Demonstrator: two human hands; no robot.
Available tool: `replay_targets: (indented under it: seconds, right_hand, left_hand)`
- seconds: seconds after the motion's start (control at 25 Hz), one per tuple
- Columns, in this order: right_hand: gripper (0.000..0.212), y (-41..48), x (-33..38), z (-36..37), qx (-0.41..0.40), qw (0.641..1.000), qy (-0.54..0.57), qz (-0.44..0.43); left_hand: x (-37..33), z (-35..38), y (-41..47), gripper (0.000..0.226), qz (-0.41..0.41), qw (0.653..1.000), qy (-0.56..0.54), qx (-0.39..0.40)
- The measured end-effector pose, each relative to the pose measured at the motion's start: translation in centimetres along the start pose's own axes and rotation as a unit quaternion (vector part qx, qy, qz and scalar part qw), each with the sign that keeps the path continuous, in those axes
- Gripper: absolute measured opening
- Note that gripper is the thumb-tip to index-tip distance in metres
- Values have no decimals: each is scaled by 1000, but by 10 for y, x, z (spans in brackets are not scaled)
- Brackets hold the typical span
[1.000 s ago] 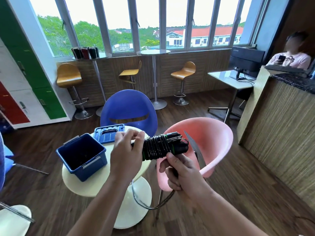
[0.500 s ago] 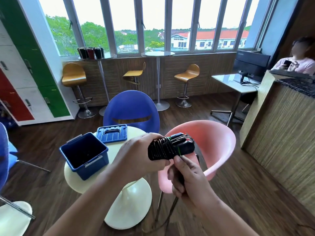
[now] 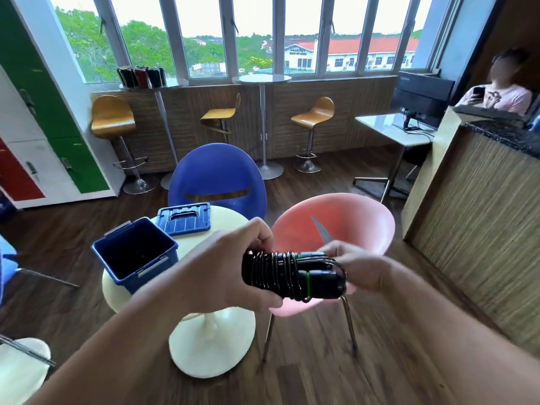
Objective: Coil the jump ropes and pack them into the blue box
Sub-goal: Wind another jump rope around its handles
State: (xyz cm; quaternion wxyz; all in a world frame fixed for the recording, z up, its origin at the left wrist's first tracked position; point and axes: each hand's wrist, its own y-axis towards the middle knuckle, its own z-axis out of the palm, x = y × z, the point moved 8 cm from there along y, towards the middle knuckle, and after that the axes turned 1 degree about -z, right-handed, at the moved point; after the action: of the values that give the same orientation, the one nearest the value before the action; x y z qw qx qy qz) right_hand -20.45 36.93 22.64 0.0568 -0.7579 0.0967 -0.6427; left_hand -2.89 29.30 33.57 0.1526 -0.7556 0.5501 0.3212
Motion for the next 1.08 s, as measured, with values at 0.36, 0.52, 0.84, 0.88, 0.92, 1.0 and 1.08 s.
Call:
replay_targets:
  seconds: [0.36, 0.52, 0.84, 0.88, 0.92, 1.0, 1.08]
  right_hand:
    - [21, 11, 118, 1, -65, 901, -428, -27]
    - [27, 12, 113, 19, -117, 852, -507, -64]
    - [23, -2, 121, 9, -166, 864, -472, -62]
    - [21, -2, 122, 16, -171, 863, -469, -70]
    - [18, -3, 121, 22, -178, 869, -456, -76]
    - [16, -2, 111, 29, -193, 898, -389, -71]
    - [22, -6, 95, 33, -210, 930, -296, -65]
  left_hand:
    - [-1, 20, 4, 57, 2, 994, 75, 82]
    - [-4, 31, -2, 57, 11, 995, 67, 78]
    - [33, 38, 1, 60, -95, 980, 170, 26]
    - [37, 39, 3, 60, -104, 979, 174, 22]
    - [41, 40, 4, 60, -112, 977, 178, 17]
    - [45, 40, 7, 60, -125, 975, 182, 0]
    - [49, 39, 7, 67, -127, 976, 179, -17]
